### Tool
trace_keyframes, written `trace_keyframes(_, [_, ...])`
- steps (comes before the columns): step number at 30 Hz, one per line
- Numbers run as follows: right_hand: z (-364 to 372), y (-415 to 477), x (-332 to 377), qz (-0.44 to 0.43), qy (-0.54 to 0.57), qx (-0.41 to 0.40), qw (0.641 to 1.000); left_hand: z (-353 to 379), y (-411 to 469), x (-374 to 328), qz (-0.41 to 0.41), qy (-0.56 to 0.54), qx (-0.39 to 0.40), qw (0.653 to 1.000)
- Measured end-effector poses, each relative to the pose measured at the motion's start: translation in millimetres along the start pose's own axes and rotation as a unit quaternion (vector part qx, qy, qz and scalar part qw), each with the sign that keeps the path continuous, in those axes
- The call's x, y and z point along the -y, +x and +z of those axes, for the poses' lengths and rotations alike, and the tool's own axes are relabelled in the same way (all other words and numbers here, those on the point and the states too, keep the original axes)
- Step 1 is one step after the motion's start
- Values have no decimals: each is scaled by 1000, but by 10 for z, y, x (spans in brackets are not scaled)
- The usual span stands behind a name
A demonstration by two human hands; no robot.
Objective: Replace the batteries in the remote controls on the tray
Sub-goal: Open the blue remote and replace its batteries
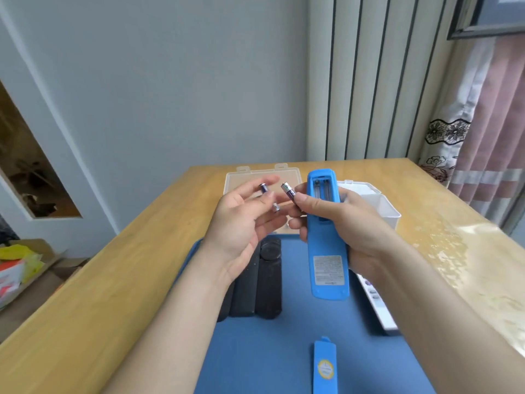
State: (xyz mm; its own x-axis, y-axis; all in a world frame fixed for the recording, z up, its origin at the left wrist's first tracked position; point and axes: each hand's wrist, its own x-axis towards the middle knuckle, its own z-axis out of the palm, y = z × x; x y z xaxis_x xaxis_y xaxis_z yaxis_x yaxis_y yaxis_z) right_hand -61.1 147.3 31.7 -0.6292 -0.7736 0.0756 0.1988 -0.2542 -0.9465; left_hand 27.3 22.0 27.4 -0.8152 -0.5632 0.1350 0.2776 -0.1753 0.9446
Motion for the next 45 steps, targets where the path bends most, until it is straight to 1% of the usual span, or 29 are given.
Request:
trace_keyframes(2, [0,-97,-24,15,24,1,1000,9,-112,31,-19,-54,-26,998])
trace_keyframes(4, [-4,-226,-90,26,24,-2,999,16,-253,125,-49,-65,-34,996])
trace_keyframes(8, [-84,-408,-237,34,5,1,999,56,-421,311,-37,-23,20,999])
trace_keyframes(10, [-107,-444,-264,34,1,5,999,61,-454,310,-27,-5,25,999])
trace_keyframes(16, [-165,-472,-333,27,-18,-10,999,38,-511,346,-38,-3,26,999])
trace_keyframes(18, [-146,-467,-344,30,-16,-19,999,43,-523,330,-11,24,22,999])
trace_keyframes(20, [-123,-468,-348,42,-12,-32,999,81,-541,323,48,63,7,997])
trace_keyframes(21, [-108,-469,-351,57,7,-38,998,101,-552,318,82,75,-3,994])
trace_keyframes(23, [-83,-465,-352,95,88,-45,991,136,-579,303,140,99,-14,985])
trace_keyframes(24, [-80,-463,-352,106,123,-49,986,139,-585,312,164,121,-14,979])
trace_keyframes(26, [-91,-453,-360,107,153,-64,980,151,-594,364,194,192,-6,962])
trace_keyframes(28, [-104,-442,-378,105,139,-86,981,171,-612,419,204,251,-1,946])
trace_keyframes(31, [-98,-450,-378,95,121,-109,982,217,-647,458,214,275,5,937])
trace_keyframes(34, [-105,-472,-357,77,110,-106,985,243,-658,462,214,262,14,941])
trace_keyframes(38, [-96,-469,-341,62,121,-102,985,279,-679,464,231,204,10,951])
trace_keyframes(45, [-64,-487,-346,62,127,-100,985,289,-670,480,202,233,28,951])
